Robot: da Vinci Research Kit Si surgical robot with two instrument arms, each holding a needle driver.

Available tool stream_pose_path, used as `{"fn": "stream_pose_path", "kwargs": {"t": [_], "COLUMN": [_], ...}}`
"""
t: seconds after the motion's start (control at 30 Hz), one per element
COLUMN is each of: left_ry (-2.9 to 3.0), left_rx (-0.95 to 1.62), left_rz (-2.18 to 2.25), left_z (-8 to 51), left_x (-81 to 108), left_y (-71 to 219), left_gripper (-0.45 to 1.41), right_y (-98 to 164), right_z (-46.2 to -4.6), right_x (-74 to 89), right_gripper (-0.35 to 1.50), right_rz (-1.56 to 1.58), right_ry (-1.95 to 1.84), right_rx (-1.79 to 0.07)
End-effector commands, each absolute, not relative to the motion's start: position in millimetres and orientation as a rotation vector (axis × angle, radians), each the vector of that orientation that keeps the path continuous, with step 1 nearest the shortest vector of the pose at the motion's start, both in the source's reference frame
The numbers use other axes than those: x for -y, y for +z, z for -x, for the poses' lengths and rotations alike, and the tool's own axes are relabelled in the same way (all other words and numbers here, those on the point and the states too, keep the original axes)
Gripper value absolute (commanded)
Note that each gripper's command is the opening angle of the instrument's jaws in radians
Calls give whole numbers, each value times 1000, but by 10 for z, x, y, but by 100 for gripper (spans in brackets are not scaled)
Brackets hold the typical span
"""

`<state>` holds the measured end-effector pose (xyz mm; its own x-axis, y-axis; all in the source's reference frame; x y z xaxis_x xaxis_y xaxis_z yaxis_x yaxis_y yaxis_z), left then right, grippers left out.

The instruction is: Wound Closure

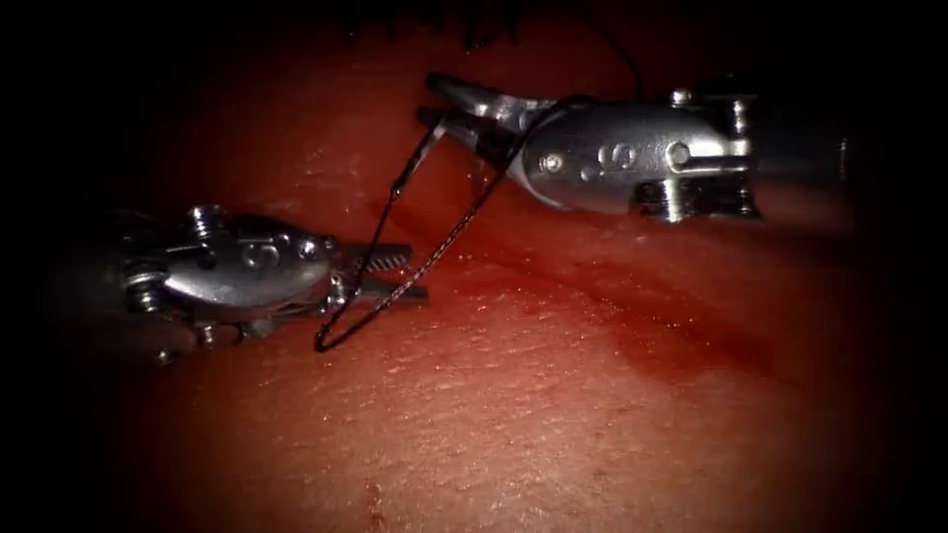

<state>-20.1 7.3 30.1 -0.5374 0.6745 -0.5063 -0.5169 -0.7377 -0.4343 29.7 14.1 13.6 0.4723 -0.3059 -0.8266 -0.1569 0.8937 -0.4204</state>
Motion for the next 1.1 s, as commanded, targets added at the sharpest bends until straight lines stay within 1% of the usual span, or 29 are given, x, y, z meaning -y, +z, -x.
{"fn": "stream_pose_path", "kwargs": {"t": [0.03, 0.2, 0.33, 0.57, 0.73, 1.1], "left_ry": [2259, 2257, 2254, 2249, 2246, 2254], "left_rx": [302, 286, 271, 265, 271, 273], "left_rz": [879, 872, 865, 860, 860, 861], "left_z": [206, 200, 200, 202, 205, 205], "left_x": [-74, -74, -71, -67, -66, -66], "left_y": [308, 314, 320, 323, 323, 322], "left_gripper": [7, -1, -10, -13, -13, -18], "right_y": [142, 147, 155, 169, 187, 193], "right_z": [-302, -294, -292, -295, -294, -299], "right_x": [-130, -116, -111, -104, -96, -65], "right_gripper": [-35, -35, -35, -35, -35, -35], "right_rz": [483, 504, 462, 369, 255, 174], "right_ry": [-97, -99, -48, 36, 163, 128], "right_rx": [-1087, -1059, -1059, -1052, -1053, -1001]}}
